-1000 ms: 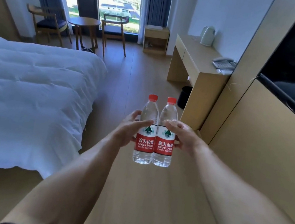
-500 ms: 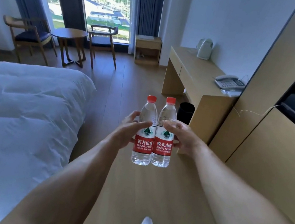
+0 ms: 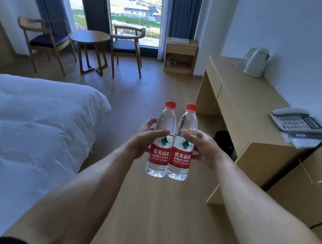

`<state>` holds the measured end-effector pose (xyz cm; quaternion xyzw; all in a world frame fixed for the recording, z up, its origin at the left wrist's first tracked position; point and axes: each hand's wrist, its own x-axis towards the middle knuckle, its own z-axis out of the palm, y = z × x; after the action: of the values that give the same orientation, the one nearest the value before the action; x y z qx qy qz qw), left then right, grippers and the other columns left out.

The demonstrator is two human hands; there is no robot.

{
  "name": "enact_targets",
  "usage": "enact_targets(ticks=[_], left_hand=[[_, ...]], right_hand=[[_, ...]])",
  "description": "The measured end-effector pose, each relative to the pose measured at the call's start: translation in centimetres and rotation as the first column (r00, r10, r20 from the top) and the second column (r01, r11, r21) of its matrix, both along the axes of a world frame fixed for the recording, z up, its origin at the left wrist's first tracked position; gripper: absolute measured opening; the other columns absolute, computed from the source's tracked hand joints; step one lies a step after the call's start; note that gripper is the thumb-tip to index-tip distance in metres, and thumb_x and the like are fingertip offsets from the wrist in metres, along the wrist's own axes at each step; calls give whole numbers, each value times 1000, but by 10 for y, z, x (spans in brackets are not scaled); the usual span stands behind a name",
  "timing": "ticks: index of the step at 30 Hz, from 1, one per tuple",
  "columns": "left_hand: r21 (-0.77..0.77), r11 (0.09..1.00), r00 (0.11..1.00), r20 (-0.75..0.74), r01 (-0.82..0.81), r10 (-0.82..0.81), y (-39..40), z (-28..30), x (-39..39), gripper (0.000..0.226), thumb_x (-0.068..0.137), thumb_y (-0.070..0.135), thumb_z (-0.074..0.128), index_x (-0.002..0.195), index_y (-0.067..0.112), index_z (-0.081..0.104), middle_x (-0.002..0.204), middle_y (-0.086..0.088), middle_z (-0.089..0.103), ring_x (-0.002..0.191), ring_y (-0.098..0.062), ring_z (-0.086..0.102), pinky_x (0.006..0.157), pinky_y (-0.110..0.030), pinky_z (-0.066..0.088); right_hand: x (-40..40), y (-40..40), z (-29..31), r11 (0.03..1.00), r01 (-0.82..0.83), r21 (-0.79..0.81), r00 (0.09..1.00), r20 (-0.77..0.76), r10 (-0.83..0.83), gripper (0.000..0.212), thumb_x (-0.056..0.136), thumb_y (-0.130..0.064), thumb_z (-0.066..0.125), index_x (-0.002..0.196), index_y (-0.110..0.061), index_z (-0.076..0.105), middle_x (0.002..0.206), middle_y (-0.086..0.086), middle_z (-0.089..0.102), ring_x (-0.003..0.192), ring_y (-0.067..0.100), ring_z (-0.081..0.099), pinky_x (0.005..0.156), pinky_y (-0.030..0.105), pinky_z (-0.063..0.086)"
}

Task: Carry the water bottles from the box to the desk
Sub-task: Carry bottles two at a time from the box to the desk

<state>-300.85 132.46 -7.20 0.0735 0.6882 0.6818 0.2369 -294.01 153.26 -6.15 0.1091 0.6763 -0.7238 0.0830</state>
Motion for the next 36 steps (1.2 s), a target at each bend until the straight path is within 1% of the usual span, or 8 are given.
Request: enact_targets(ticks=[5, 10, 13, 17, 21, 27, 33, 36], left_hand=[[-5, 999, 999, -2, 33, -33, 48, -3, -92, 70, 81, 36, 83, 138, 36, 41, 115, 5, 62, 96, -18, 70, 65, -36, 60], [19, 990, 990, -25, 138, -137, 101, -13, -192, 68, 79, 37, 83, 137, 34, 47, 119, -1, 66, 93, -20, 74, 66, -38, 61], [59, 975, 977, -33, 213, -211, 137, -13, -262, 71, 74, 38, 87, 134, 31, 50, 120, -5, 68, 95, -23, 75, 72, -45, 62], [73, 943, 946, -31, 324, -323, 183, -4, -353, 62, 72, 38, 84, 127, 30, 56, 116, -9, 71, 96, -28, 75, 80, -54, 61], [72, 912, 914, -35, 405, -403, 230, 15, -433, 53, 72, 38, 83, 120, 32, 61, 108, -7, 75, 94, -28, 76, 79, -52, 61], [70, 866, 869, -39, 494, -493, 290, 23, -513, 55, 73, 40, 82, 123, 29, 60, 100, -3, 77, 90, -26, 76, 69, -41, 61], [87, 836, 840, -27, 542, -542, 353, 16, -587, 63, 72, 35, 85, 127, 23, 57, 101, -9, 77, 90, -32, 76, 64, -38, 60], [55, 830, 832, -31, 555, -554, 395, 13, -627, 69, 70, 35, 86, 131, 25, 55, 102, -12, 76, 91, -33, 76, 70, -46, 61]], right_hand=[[-80, 44, -1, 999, 43, 1, 999, -2, -43, 60, 81, -44, 78, 131, -18, 57, 121, 9, 70, 111, 31, 67, 101, 56, 50], [-163, 90, -6, 993, 112, 21, 994, -7, -112, 71, 75, -47, 81, 134, -16, 54, 124, 12, 67, 106, 31, 67, 93, 52, 52], [-218, 118, -3, 978, 204, 43, 979, -14, -204, 65, 77, -44, 78, 131, -16, 57, 121, 11, 70, 111, 34, 66, 97, 54, 50], [-292, 153, 8, 943, 325, 67, 945, 10, -326, 45, 89, -33, 71, 126, -12, 61, 114, 12, 73, 102, 31, 71, 77, 39, 58], [-355, 185, 27, 897, 437, 69, 899, -10, -438, 36, 90, -30, 71, 120, -15, 61, 109, 10, 73, 92, 24, 72, 70, 36, 59], [-425, 237, 33, 845, 532, 64, 846, 10, -533, 41, 87, -33, 74, 122, -21, 57, 117, 9, 69, 109, 29, 64, 93, 51, 52], [-493, 295, 21, 810, 585, 41, 810, 20, -586, 52, 82, -33, 77, 127, -20, 55, 117, 9, 69, 109, 30, 64, 93, 51, 52], [-529, 332, 13, 796, 605, 25, 796, 17, -605, 46, 82, -31, 78, 122, -21, 58, 116, 9, 70, 109, 30, 65, 91, 50, 53]])
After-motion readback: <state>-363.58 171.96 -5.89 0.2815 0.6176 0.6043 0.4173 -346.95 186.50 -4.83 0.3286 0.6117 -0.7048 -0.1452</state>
